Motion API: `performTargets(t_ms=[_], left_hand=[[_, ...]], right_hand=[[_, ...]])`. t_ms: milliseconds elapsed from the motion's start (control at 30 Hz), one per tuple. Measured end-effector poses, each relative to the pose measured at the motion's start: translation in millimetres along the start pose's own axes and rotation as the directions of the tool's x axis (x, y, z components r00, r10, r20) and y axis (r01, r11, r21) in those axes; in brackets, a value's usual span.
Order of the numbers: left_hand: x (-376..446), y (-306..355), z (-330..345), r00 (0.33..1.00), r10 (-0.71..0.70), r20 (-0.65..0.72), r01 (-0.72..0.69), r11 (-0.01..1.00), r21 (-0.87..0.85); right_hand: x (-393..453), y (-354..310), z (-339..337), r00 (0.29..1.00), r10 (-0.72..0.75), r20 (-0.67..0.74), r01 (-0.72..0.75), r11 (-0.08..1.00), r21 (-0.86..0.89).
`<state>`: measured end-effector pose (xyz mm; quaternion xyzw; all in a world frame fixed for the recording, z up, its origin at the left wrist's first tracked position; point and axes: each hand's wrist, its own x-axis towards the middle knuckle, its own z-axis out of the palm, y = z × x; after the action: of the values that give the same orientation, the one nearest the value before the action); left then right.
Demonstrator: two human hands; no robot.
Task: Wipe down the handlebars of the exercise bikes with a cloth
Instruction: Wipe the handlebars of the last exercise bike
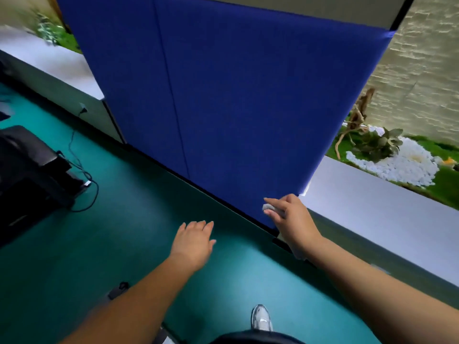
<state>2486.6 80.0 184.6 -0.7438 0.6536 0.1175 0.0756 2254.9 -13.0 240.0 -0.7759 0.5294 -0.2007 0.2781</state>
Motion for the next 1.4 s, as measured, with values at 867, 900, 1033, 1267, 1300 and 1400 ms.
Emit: performTargets(t_ms=[867, 900, 1033, 1267, 1300, 1400], left_hand=[[142, -244, -52, 0.819, -0.568, 0.084, 0.574, 0.808, -0.132], [147, -257, -56, 0.814, -0.576, 0.080, 0.581, 0.803, -0.134], [162, -305, -66, 0.768, -0.638, 0.048, 0.635, 0.751, -0.179], [190, -388, -62, 0.622, -0.780, 0.070, 0.766, 0.586, -0.264], [194, -400, -62, 0.589, -0.804, 0.081, 0.789, 0.550, -0.274], [199, -428, -65, 0.493, -0.863, 0.111, 0.846, 0.446, -0.291]], right_hand=[[358, -174, 170, 0.793, -0.350, 0.499, 0.305, 0.937, 0.174], [369, -184, 179, 0.787, -0.363, 0.498, 0.317, 0.931, 0.178], [407, -228, 215, 0.735, -0.411, 0.539, 0.347, 0.911, 0.221], [492, -319, 298, 0.569, -0.566, 0.597, 0.501, 0.814, 0.294], [504, -333, 310, 0.534, -0.583, 0.612, 0.532, 0.794, 0.292], [534, -369, 345, 0.436, -0.607, 0.664, 0.592, 0.749, 0.297]])
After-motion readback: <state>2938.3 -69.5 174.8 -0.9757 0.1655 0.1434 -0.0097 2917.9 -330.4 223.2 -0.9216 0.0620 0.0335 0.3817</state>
